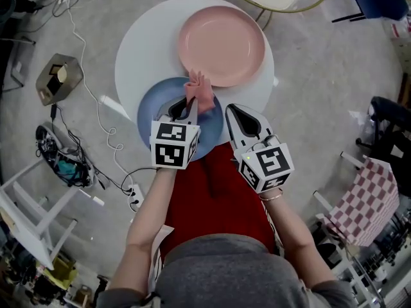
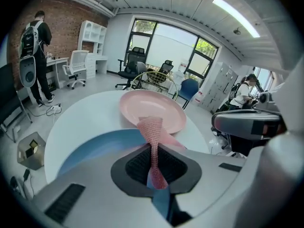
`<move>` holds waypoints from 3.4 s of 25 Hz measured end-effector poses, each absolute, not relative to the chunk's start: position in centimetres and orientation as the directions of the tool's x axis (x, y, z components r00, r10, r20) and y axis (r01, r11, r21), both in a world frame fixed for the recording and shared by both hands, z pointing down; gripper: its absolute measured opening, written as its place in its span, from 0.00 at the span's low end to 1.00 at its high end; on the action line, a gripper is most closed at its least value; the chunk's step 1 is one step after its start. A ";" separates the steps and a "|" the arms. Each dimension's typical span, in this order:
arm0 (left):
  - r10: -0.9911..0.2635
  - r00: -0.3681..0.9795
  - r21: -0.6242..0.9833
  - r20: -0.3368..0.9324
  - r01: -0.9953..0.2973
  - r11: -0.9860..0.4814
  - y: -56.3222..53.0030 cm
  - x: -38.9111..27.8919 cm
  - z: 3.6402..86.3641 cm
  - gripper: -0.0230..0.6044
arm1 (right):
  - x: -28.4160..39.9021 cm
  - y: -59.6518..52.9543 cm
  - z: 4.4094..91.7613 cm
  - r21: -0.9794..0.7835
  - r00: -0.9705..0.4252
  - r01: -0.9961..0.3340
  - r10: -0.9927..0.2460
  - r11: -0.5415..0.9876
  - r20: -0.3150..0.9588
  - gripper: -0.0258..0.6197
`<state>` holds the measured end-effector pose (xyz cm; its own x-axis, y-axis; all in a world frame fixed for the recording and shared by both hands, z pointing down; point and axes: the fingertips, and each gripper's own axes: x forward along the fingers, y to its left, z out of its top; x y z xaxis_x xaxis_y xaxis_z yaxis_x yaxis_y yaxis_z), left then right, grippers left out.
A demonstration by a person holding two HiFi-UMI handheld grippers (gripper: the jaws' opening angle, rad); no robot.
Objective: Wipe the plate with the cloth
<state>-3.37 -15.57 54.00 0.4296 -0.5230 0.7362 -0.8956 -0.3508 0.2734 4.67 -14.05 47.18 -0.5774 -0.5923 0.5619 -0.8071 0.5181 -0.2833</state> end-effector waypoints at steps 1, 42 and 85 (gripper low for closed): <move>-0.517 0.417 0.268 0.748 -0.902 -0.340 -15.6 -3.5 54.4 0.09 | 4.4 -14.1 47.4 -0.286 -0.583 -0.803 -0.585 0.523 0.564 0.09; -0.417 0.017 -0.002 0.909 -0.999 -0.044 -13.0 -15.5 57.7 0.09 | -5.0 -14.5 48.3 -0.336 -0.746 -0.585 -0.326 0.739 0.581 0.09; -0.441 0.440 0.250 0.782 -0.870 -0.425 -12.2 -1.1 53.9 0.09 | 6.4 -10.2 46.5 -0.263 -0.509 -0.855 -0.629 0.447 0.588 0.09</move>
<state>-1.11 -12.19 53.89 0.4401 -0.4413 0.7820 -0.8701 -0.4247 0.2501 6.40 -10.21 46.46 -0.5089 -0.6289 0.5879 -0.8553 0.4465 -0.2627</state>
